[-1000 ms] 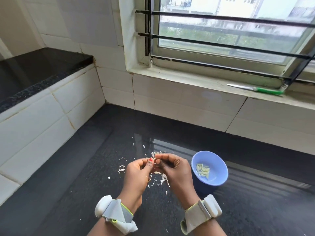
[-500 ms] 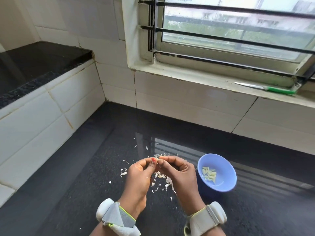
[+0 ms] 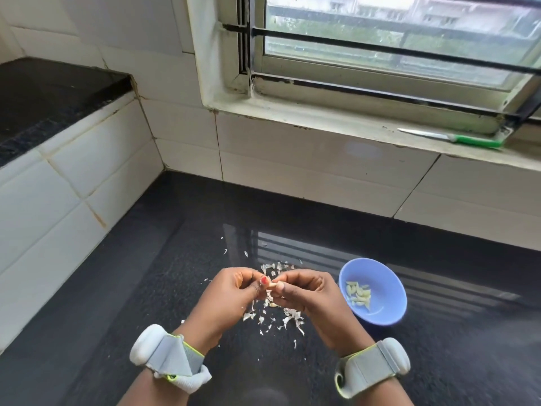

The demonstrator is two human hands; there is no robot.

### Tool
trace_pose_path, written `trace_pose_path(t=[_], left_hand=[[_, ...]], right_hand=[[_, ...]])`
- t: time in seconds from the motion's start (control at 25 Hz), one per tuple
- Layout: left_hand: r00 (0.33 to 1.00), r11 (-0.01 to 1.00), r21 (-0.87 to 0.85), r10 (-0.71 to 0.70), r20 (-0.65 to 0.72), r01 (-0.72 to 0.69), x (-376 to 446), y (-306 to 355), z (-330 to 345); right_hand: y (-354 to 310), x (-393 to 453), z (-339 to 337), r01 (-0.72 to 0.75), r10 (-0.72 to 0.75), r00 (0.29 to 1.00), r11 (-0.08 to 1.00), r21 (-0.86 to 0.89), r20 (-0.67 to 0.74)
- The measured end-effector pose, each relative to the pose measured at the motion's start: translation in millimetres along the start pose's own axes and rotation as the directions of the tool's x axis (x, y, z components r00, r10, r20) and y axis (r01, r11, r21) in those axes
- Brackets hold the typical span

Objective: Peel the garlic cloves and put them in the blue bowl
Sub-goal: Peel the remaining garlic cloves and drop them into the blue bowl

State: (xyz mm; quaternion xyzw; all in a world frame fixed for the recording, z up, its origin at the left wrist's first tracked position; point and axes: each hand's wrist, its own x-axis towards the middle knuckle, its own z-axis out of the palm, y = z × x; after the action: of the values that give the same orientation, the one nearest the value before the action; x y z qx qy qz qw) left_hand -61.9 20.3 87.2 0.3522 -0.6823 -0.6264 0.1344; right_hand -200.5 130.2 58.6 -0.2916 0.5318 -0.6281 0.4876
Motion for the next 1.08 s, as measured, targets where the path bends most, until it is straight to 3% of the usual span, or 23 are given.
trace_pose_path(t=[0.12, 0.24, 0.44, 0.56, 0.64, 0.72, 0.84, 0.96, 1.0, 1.08], left_hand=[[0.997, 0.999, 0.046, -0.012, 0.074, 0.009, 3.6, 1.1, -4.2], [0.999, 0.993, -0.121, -0.011, 0.05, 0.017, 3.6, 3.5, 3.8], [0.981, 0.921, -0.388, -0.057, -0.185, -0.02, 1.9, 5.1, 32.5], [0.939, 0.801, -0.598, -0.201, -0.28, -0.007, -2.7, 11.2, 52.4], [0.928, 0.739, -0.674, -0.255, -0.271, 0.006, -5.1, 14.1, 57.4], [0.923, 0.739, -0.674, -0.245, -0.296, -0.02, -5.3, 14.5, 55.0], [0.913, 0.772, -0.633, -0.215, -0.347, -0.058, -5.5, 15.5, 51.3], [0.905, 0.83, -0.552, -0.173, -0.389, -0.078, -5.2, 13.2, 49.5], [0.902, 0.853, -0.514, -0.154, -0.404, -0.085, -4.2, 10.6, 48.3], [0.896, 0.9, -0.427, -0.115, -0.429, -0.088, -0.9, 2.0, 45.8]], right_hand=[[-4.6, 0.0, -3.2, -0.012, 0.012, 1.0, 0.999, -0.042, 0.017], [-1.2, -1.2, 3.0, 0.01, -0.007, 0.999, 0.997, 0.077, -0.034], [7.3, -0.3, 32.9, 0.079, 0.024, 0.959, 0.933, 0.351, -0.281], [10.9, 3.9, 43.0, 0.137, 0.047, 0.906, 0.908, 0.396, -0.422], [12.1, 4.4, 42.2, 0.139, 0.037, 0.893, 0.925, 0.352, -0.448], [12.6, 3.0, 37.5, 0.128, 0.004, 0.887, 0.959, 0.254, -0.461], [14.6, 0.7, 28.6, 0.056, -0.077, 0.883, 0.997, -0.058, -0.464], [20.5, 4.0, 18.2, -0.056, -0.149, 0.885, 0.907, -0.418, -0.442], [20.0, 4.8, 16.6, -0.068, -0.161, 0.887, 0.881, -0.468, -0.433], [13.5, 3.7, 18.2, -0.02, -0.158, 0.89, 0.924, -0.383, -0.427]])
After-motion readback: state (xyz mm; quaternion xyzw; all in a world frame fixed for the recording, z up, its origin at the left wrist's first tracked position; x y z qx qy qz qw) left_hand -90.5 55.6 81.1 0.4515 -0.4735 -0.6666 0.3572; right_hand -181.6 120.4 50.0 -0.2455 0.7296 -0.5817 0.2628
